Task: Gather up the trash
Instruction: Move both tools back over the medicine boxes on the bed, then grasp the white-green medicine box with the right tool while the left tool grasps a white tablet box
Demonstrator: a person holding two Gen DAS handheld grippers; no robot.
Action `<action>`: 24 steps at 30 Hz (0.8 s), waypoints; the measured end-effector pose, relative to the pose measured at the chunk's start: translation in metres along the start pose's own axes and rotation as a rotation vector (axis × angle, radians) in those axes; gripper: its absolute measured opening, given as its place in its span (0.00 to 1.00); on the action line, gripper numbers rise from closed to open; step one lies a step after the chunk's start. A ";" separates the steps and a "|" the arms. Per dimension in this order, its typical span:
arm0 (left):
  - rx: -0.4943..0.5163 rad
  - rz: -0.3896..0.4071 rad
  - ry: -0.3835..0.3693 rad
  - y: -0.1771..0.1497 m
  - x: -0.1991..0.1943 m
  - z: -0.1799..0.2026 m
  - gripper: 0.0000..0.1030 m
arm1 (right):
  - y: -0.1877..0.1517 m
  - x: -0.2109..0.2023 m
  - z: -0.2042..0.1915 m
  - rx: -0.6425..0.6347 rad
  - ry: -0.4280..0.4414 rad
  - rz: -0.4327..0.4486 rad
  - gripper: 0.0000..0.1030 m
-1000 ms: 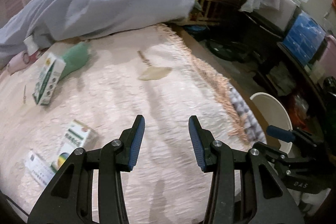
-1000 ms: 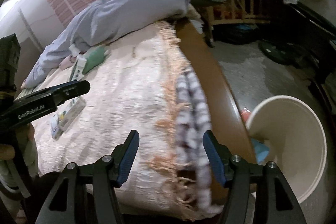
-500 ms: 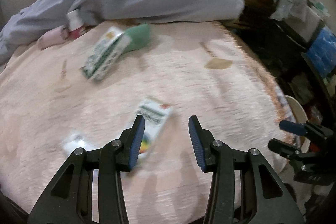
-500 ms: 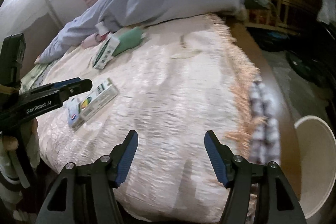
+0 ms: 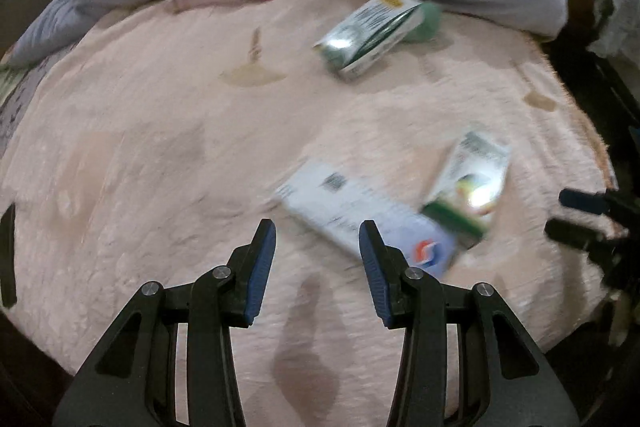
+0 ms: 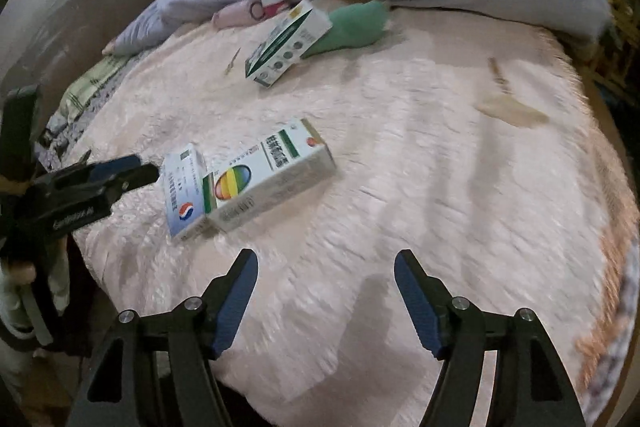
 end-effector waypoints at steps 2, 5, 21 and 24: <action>-0.021 -0.017 0.004 -0.002 0.005 -0.010 0.40 | 0.007 0.008 -0.003 0.016 0.032 -0.017 0.66; -0.050 -0.039 0.003 -0.005 0.013 -0.021 0.40 | 0.020 0.018 -0.007 0.057 0.113 -0.036 0.66; -0.122 -0.046 -0.113 -0.008 0.006 -0.026 0.40 | 0.082 0.095 -0.073 -0.014 0.039 -0.097 0.75; -0.157 -0.037 -0.162 -0.007 0.005 -0.024 0.40 | 0.079 0.092 -0.072 -0.053 0.018 -0.073 0.69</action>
Point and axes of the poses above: each gripper's, at about its wrist camera, not at the fingertips, and x roughly the way its jaws point, z to its right, y to its top, the point moved 2 cm from there along x, roughly the way its jaws point, and after that the axes turned 7 degrees about -y, right-handed, at the moved point
